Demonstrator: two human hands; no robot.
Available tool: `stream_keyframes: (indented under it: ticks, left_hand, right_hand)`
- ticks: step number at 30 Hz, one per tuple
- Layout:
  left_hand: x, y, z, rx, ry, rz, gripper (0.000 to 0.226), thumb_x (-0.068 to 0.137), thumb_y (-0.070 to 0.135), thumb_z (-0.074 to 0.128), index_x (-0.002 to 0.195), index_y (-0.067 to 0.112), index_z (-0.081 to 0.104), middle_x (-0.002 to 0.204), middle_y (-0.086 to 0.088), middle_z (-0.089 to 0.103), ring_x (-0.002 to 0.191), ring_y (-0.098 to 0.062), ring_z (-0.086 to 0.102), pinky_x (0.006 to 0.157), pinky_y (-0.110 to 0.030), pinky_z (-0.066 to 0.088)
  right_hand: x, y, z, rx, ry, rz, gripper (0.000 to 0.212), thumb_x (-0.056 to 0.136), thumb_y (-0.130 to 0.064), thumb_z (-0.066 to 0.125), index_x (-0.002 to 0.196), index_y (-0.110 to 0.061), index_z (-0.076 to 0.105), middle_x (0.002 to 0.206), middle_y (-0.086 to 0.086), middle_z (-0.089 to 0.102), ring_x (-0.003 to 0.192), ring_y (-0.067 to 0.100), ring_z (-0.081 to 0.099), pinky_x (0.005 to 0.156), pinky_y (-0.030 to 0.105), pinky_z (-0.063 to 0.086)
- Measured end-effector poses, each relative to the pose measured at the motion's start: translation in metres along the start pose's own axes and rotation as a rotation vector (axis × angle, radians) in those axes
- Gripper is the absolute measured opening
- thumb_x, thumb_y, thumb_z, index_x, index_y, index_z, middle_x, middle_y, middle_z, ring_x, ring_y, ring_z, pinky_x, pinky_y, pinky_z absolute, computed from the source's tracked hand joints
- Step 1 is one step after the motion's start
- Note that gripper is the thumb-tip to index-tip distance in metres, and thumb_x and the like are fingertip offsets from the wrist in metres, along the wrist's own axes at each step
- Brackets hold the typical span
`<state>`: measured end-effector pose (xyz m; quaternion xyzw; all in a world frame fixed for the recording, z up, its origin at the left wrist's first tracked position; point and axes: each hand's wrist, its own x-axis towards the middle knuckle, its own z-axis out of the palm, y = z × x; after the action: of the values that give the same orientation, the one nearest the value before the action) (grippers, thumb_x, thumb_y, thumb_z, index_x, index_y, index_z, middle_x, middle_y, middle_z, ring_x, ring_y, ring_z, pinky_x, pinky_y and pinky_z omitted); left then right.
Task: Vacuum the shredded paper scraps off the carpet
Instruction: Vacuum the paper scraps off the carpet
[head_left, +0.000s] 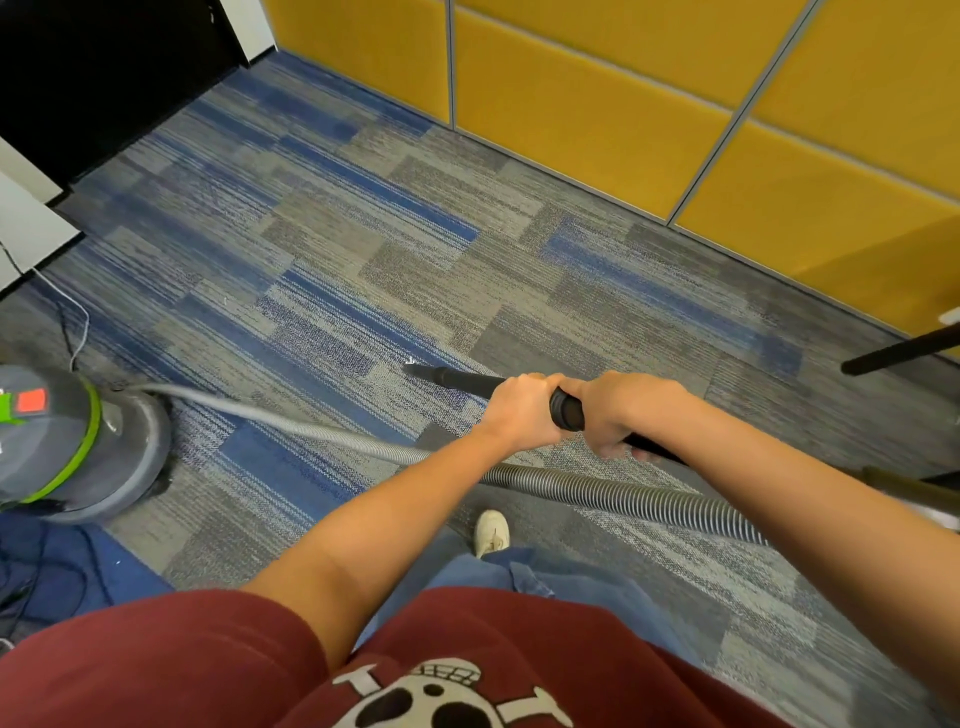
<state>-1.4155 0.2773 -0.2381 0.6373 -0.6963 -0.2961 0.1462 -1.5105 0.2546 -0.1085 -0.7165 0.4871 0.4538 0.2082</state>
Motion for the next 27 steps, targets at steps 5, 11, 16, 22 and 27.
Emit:
stream_keyframes:
  ticks: [5, 11, 16, 22, 27]
  left_hand:
    - [0.005, -0.013, -0.003, -0.044, -0.028, -0.015, 0.037, 0.071, 0.03, 0.072, 0.104, 0.016, 0.063, 0.096, -0.009, 0.067, 0.091, -0.031, 0.063, 0.078, -0.039, 0.052]
    - [0.011, -0.017, -0.001, -0.036, -0.073, -0.023, 0.039, 0.073, 0.03, 0.072, 0.107, 0.015, 0.062, 0.098, -0.009, 0.067, 0.093, -0.029, 0.062, 0.078, -0.034, 0.05]
    - [0.013, -0.015, 0.006, -0.097, -0.08, -0.032, 0.036, 0.071, 0.029, 0.071, 0.104, 0.015, 0.062, 0.097, -0.008, 0.067, 0.094, -0.03, 0.062, 0.078, -0.035, 0.051]
    - [0.016, -0.007, 0.009, -0.125, -0.092, -0.012, 0.039, 0.071, 0.027, 0.074, 0.107, 0.017, 0.063, 0.098, -0.009, 0.065, 0.091, -0.029, 0.063, 0.079, -0.037, 0.052]
    - [0.01, -0.012, 0.007, -0.045, -0.104, 0.0, 0.037, 0.072, 0.03, 0.071, 0.104, 0.015, 0.061, 0.097, -0.01, 0.066, 0.093, -0.031, 0.062, 0.077, -0.036, 0.05]
  right_hand:
    - [0.008, -0.011, -0.003, -0.017, 0.029, -0.015, 0.075, 0.085, 0.001, 0.054, 0.149, -0.013, 0.017, 0.069, 0.007, 0.057, 0.046, 0.015, 0.055, 0.039, 0.024, 0.045]
    - [0.017, -0.011, -0.004, 0.053, -0.032, 0.021, 0.061, 0.086, -0.001, 0.052, 0.143, -0.006, 0.032, 0.061, 0.007, 0.058, 0.044, 0.016, 0.055, 0.036, 0.023, 0.044]
    - [0.019, -0.008, -0.002, 0.04, -0.06, 0.061, 0.053, 0.086, -0.001, 0.051, 0.139, -0.004, 0.042, 0.065, 0.007, 0.059, 0.044, 0.015, 0.056, 0.03, 0.018, 0.041]
    - [0.021, -0.002, 0.003, 0.051, -0.066, 0.105, 0.056, 0.085, 0.001, 0.051, 0.14, -0.003, 0.039, 0.068, 0.009, 0.058, 0.04, 0.016, 0.055, 0.028, 0.018, 0.039]
    - [0.017, -0.007, 0.006, 0.007, -0.04, 0.07, 0.057, 0.086, -0.001, 0.053, 0.141, -0.006, 0.038, 0.064, 0.006, 0.057, 0.043, 0.014, 0.054, 0.029, 0.019, 0.039]
